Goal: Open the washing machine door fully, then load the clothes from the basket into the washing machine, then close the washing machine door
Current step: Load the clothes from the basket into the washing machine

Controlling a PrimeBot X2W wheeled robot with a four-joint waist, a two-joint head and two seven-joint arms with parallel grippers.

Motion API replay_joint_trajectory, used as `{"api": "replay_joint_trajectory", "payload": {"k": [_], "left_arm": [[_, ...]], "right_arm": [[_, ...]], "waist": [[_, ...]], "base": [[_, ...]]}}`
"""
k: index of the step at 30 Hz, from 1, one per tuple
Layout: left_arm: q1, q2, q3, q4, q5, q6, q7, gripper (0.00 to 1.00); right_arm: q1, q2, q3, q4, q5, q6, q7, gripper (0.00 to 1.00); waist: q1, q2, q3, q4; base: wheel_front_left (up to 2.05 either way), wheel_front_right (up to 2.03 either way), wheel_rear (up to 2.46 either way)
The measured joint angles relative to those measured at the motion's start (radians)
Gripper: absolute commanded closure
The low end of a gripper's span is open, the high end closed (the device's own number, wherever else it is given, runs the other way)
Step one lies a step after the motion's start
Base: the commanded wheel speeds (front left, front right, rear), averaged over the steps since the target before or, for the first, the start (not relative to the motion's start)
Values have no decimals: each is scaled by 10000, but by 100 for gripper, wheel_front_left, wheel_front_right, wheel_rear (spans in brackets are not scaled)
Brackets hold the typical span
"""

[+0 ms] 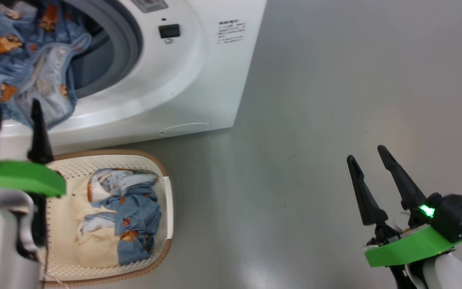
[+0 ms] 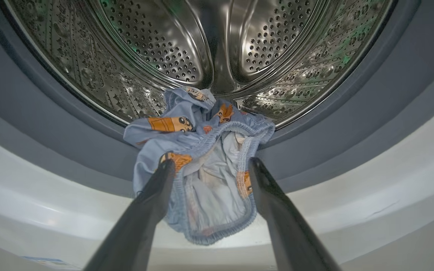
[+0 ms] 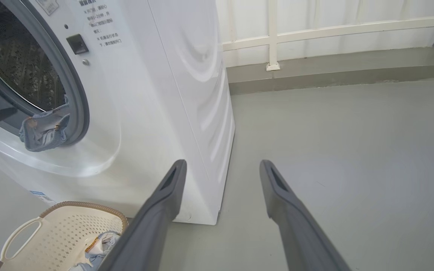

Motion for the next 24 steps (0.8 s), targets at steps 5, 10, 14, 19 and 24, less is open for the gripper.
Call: {"api": "replay_joint_trajectory", "payload": {"k": [5, 10, 14, 19, 24], "left_arm": [[-908, 585, 10, 316, -13, -259, 786, 0], [-1476, 993, 8, 470, -111, -435, 1693, 0], [-1919, 1342, 8, 554, -290, -523, 2648, 0], [-2444, 1682, -12, 616, -569, -612, 3787, 0], [-2865, 1965, -136, 731, -817, -677, 5384, 0]], "right_arm": [[-239, 130, 92, 4, 29, 0, 0, 0], [-371, 245, 100, 31, 98, 0, 0, 0], [-438, 422, 146, 58, 188, 0, 0, 0], [-685, 510, 192, 113, 267, 0, 0, 0], [-797, 660, 242, 155, 297, 0, 0, 0]], "waist": [[0, 0, 292, -317], [0, 0, 511, -578], [0, 0, 723, -814], [-1, 0, 951, -1082], [0, 0, 1166, -1310]], "base": [[0, 0, 0], [0, 0, 0], [0, 0, 0], [0, 0, 0], [0, 0, 0]]}}
